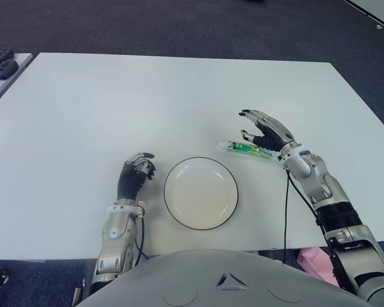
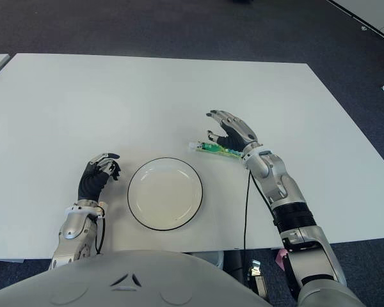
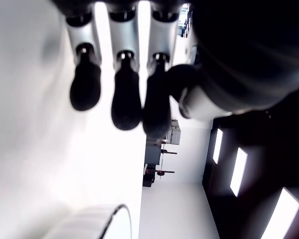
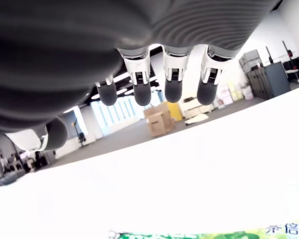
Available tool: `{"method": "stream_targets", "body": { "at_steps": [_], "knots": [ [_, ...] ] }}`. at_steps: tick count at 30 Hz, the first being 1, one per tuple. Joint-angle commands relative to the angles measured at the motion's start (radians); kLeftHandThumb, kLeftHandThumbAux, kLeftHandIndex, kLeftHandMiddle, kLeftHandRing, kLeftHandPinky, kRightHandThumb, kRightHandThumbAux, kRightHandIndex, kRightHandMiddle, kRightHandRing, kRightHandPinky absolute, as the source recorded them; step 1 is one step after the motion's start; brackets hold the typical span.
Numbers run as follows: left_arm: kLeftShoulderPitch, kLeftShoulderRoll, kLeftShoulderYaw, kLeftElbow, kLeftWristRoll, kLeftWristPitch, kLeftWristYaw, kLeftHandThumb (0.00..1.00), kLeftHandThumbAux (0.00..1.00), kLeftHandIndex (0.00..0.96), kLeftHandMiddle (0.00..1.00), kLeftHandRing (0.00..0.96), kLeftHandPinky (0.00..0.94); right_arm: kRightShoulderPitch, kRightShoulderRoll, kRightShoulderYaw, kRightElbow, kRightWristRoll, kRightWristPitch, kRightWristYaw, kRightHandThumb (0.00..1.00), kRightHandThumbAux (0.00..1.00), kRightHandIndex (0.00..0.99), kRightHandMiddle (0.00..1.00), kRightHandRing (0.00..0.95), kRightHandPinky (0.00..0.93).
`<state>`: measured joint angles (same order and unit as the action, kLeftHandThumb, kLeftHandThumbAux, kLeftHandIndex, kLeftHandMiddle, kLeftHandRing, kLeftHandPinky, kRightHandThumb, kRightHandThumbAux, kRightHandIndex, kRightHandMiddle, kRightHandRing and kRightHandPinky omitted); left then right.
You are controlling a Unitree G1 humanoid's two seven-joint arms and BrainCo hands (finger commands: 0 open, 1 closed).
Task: Put the toothpaste on the table into the plate.
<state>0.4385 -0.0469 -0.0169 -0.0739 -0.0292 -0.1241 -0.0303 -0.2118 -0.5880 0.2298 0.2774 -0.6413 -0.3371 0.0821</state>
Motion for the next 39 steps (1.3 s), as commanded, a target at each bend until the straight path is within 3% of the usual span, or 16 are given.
{"method": "stream_targets", "body": {
  "at_steps": [1,13,26,39],
  "knots": [
    [0.024,-0.004,0.000,0.028,0.006,0.030,0.016,0.704,0.721,0.432,0.686,0.677,0.663,-0.022,-0.022,0.042,0.043,-0.032,-0.026,0.015,0.594,0.262,0.000,0.000,0.000,0.000],
    [0.035,-0.010,0.001,0.013,0.008,0.035,0.021,0.704,0.721,0.432,0.683,0.676,0.665,-0.042,-0.036,0.120,0.149,-0.066,-0.092,0.008,0.506,0.218,0.000,0.000,0.000,0.000],
    [0.050,-0.007,0.000,-0.011,0.004,0.053,0.020,0.704,0.720,0.433,0.688,0.681,0.670,-0.043,-0.069,0.171,0.208,-0.093,-0.165,0.016,0.489,0.175,0.000,0.000,0.000,0.000],
    [0.060,-0.008,0.001,-0.014,-0.002,0.045,0.018,0.705,0.720,0.432,0.681,0.670,0.659,-0.009,-0.071,0.217,0.256,-0.145,-0.183,-0.068,0.500,0.163,0.000,0.000,0.000,0.000]
  ]
}}
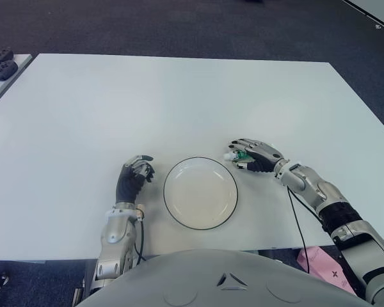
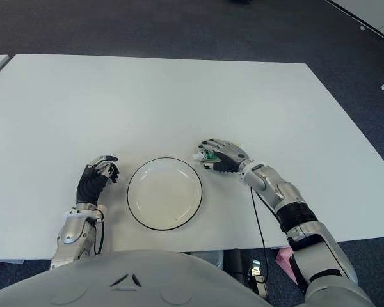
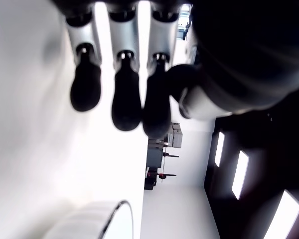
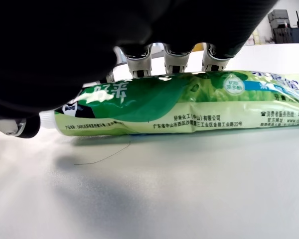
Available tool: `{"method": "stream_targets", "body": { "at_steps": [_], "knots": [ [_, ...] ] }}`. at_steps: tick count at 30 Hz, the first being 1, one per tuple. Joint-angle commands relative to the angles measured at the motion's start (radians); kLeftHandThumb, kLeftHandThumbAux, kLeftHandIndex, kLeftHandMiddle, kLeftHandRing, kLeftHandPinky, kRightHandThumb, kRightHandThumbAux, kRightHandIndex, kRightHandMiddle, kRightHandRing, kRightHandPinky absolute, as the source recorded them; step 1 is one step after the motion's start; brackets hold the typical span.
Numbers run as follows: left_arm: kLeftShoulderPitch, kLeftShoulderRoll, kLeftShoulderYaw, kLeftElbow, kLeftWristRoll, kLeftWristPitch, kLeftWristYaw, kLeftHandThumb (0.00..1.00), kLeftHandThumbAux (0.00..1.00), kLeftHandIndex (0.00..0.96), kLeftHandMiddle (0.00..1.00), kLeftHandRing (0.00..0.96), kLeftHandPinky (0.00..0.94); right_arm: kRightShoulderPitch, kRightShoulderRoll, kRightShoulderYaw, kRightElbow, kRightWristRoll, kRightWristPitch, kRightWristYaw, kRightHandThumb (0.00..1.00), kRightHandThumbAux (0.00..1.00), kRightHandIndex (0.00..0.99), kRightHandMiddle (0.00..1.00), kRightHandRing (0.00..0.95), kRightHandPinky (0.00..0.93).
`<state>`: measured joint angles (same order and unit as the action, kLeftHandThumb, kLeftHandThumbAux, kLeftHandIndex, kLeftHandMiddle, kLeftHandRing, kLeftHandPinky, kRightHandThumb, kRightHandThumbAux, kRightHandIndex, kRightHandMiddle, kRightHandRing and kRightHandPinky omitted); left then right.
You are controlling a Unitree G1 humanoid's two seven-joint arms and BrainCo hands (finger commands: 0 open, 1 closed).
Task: Put the toothpaste on the table into the plate.
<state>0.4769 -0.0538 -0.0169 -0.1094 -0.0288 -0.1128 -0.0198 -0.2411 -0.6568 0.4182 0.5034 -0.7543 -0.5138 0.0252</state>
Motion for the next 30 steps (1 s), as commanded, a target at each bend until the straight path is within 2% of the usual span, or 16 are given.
{"method": "stream_targets", "body": {
  "at_steps": [1,7,19,30],
  "knots": [
    [0.022,-0.002,0.001,0.020,-0.003,0.036,0.008,0.705,0.720,0.432,0.681,0.670,0.658,0.022,0.003,0.035,0.040,-0.037,-0.003,-0.022,0.507,0.167,0.000,0.000,0.000,0.000],
    [0.027,-0.002,0.000,0.015,0.002,0.042,0.012,0.705,0.720,0.433,0.679,0.670,0.659,0.018,0.021,0.055,0.083,-0.042,0.012,-0.052,0.538,0.183,0.000,0.000,0.000,0.000],
    [0.043,0.003,0.000,0.009,0.005,0.027,0.009,0.705,0.720,0.433,0.690,0.681,0.677,-0.035,0.089,0.071,0.276,-0.009,0.022,-0.109,0.557,0.225,0.000,0.000,0.000,0.000],
    [0.052,0.005,0.006,0.005,0.001,0.025,0.009,0.705,0.720,0.432,0.693,0.684,0.676,-0.088,0.142,0.071,0.446,0.009,0.026,-0.199,0.583,0.363,0.023,0.000,0.000,0.000]
  ]
}}
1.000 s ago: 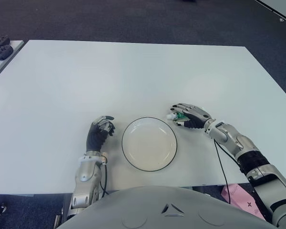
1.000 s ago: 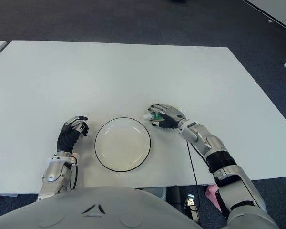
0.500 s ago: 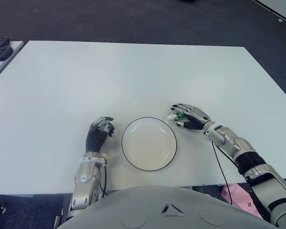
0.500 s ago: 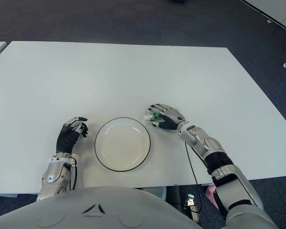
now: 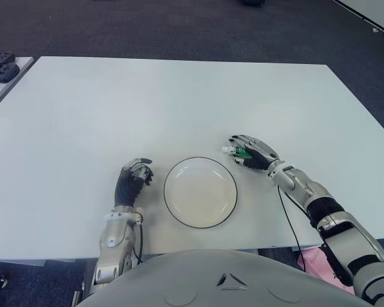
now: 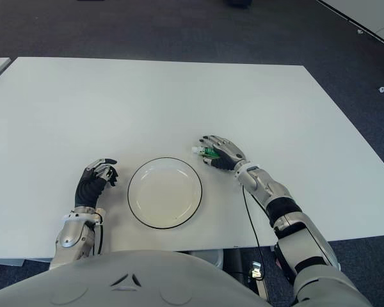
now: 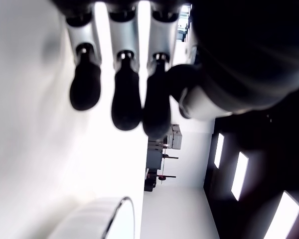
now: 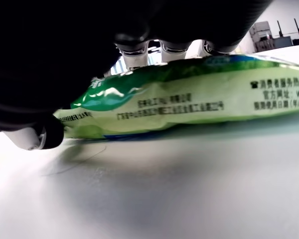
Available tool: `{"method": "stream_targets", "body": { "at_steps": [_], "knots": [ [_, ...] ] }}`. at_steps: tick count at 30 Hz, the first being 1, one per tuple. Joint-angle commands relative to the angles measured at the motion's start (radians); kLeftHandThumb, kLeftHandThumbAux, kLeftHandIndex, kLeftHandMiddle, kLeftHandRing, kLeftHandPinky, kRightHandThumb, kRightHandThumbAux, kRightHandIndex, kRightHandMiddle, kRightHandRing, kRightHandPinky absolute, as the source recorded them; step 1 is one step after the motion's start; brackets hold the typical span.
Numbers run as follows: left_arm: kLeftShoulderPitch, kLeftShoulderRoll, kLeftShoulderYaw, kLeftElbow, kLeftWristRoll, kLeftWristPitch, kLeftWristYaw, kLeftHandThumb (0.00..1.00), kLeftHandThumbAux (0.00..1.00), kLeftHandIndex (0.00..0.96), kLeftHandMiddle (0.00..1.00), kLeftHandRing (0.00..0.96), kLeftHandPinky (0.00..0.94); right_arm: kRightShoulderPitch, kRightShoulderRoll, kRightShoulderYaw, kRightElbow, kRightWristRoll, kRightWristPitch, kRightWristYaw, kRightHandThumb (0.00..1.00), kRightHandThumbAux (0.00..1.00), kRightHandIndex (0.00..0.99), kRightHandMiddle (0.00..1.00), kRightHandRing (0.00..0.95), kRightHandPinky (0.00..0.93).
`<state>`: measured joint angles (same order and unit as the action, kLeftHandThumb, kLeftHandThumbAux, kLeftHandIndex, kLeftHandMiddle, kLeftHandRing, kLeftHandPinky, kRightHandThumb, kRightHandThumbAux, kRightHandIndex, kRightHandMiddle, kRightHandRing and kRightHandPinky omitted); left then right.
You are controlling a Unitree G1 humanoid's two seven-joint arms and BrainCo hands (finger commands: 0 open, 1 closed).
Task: Put the toothpaste on the table into the plate.
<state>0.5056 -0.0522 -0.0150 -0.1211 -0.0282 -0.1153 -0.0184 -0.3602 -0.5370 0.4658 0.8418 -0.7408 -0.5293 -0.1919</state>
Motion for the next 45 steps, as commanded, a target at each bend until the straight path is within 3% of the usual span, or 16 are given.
{"method": "stream_targets", "body": {
  "at_steps": [1,9,14,20,21,23,25,31,40,45],
  "knots": [
    [0.024,0.003,0.004,0.017,0.000,0.028,0.008,0.705,0.720,0.432,0.694,0.684,0.678,0.027,0.026,0.021,0.119,-0.002,0.043,0.005,0.584,0.374,0.028,0.000,0.000,0.000],
    [0.029,0.002,0.005,0.009,0.001,0.036,0.010,0.705,0.720,0.433,0.699,0.689,0.684,-0.029,0.060,0.013,0.287,0.014,0.024,-0.111,0.668,0.457,0.108,0.053,0.047,0.146],
    [0.032,0.000,0.006,0.006,0.001,0.034,0.012,0.705,0.720,0.433,0.701,0.690,0.682,-0.043,0.079,0.010,0.344,0.027,-0.001,-0.165,0.768,0.489,0.217,0.176,0.189,0.302],
    [0.034,-0.005,0.008,0.004,0.004,0.036,0.021,0.706,0.720,0.432,0.699,0.688,0.675,-0.045,0.087,0.008,0.363,0.045,-0.018,-0.192,0.838,0.524,0.303,0.285,0.316,0.410],
    [0.035,-0.005,0.008,0.002,0.006,0.039,0.023,0.706,0.720,0.432,0.699,0.688,0.675,-0.044,0.088,0.007,0.362,0.046,-0.022,-0.200,0.842,0.527,0.311,0.294,0.326,0.417],
    [0.035,-0.006,0.008,0.001,0.008,0.043,0.026,0.706,0.720,0.432,0.700,0.690,0.680,-0.043,0.088,0.007,0.362,0.047,-0.029,-0.212,0.777,0.633,0.378,0.355,0.386,0.452],
    [0.034,-0.006,0.008,-0.002,0.009,0.048,0.030,0.706,0.720,0.432,0.700,0.691,0.681,-0.043,0.088,0.008,0.362,0.049,-0.035,-0.221,0.755,0.669,0.401,0.382,0.411,0.464],
    [0.034,-0.004,0.005,-0.008,0.017,0.063,0.039,0.705,0.720,0.433,0.706,0.698,0.689,-0.043,0.086,0.006,0.356,0.063,-0.057,-0.231,0.920,0.660,0.438,0.450,0.466,0.487],
    [0.032,-0.004,0.002,-0.012,0.018,0.063,0.038,0.705,0.720,0.433,0.713,0.703,0.691,-0.037,0.083,-0.008,0.341,0.095,-0.081,-0.220,0.951,0.656,0.417,0.480,0.483,0.506],
    [0.029,-0.008,0.003,-0.007,0.018,0.052,0.041,0.705,0.721,0.432,0.711,0.701,0.687,-0.033,0.082,-0.016,0.332,0.117,-0.086,-0.210,0.991,0.665,0.396,0.469,0.482,0.472]
  ]
}}
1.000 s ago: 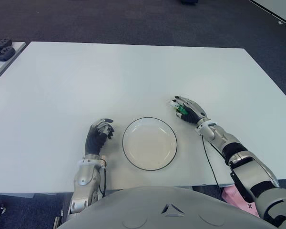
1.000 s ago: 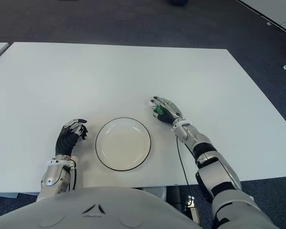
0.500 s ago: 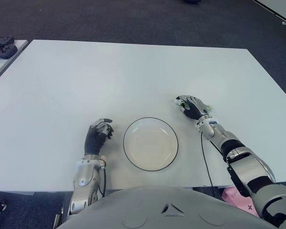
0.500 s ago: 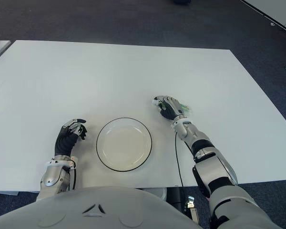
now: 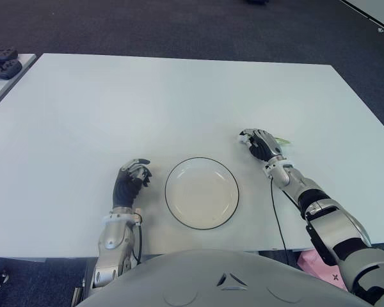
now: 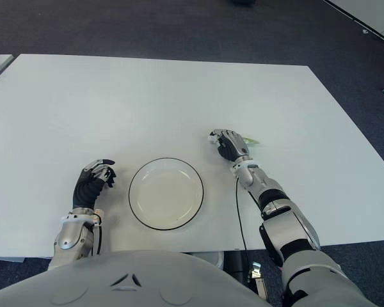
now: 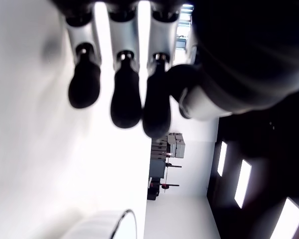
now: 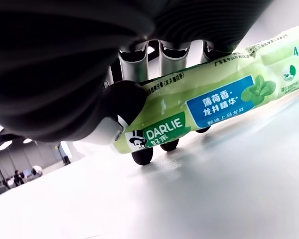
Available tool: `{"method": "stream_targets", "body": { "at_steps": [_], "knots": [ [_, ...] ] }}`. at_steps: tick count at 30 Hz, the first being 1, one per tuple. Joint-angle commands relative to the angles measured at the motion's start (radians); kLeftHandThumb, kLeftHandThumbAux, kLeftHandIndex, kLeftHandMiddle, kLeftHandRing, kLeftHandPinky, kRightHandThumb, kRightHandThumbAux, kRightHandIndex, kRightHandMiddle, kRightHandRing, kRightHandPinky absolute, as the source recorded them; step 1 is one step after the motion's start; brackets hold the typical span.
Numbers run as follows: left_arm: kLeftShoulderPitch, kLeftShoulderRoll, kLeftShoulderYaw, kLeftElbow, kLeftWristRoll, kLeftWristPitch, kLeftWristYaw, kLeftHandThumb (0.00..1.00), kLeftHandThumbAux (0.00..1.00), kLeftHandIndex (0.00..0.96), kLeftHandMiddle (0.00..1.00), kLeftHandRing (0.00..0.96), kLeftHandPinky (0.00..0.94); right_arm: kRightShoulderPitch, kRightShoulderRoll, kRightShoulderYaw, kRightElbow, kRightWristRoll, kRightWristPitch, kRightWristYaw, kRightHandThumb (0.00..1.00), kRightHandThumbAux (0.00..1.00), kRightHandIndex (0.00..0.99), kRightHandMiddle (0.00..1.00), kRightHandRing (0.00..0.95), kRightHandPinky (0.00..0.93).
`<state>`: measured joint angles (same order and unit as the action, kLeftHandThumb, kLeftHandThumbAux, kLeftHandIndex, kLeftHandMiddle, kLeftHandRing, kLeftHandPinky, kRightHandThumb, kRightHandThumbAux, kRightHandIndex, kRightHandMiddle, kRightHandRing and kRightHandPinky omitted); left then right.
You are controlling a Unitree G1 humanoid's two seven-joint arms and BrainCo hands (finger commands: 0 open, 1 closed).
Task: Put the toothpaste on the table into the plate.
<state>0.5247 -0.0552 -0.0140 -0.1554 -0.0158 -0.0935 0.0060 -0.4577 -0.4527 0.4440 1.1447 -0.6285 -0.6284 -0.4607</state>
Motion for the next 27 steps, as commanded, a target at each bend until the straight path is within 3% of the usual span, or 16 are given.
{"method": "stream_targets", "body": {
  "at_steps": [1,16,27],
  "knots": [
    [0.010,-0.006,0.002,0.028,0.006,0.028,0.018,0.705,0.721,0.432,0.711,0.700,0.686,0.065,-0.003,0.004,0.025,0.008,0.014,0.060,0.994,0.666,0.394,0.467,0.482,0.471],
    [-0.003,-0.003,0.001,0.043,0.004,0.019,0.016,0.705,0.721,0.432,0.713,0.704,0.693,0.093,-0.027,-0.031,-0.096,0.040,0.041,0.098,1.000,0.668,0.390,0.442,0.470,0.521],
    [-0.011,-0.004,-0.001,0.063,0.003,-0.014,0.011,0.705,0.720,0.433,0.723,0.714,0.704,0.175,-0.061,-0.122,-0.387,0.101,0.091,0.161,1.000,0.668,0.409,0.417,0.483,0.545]
  ]
}}
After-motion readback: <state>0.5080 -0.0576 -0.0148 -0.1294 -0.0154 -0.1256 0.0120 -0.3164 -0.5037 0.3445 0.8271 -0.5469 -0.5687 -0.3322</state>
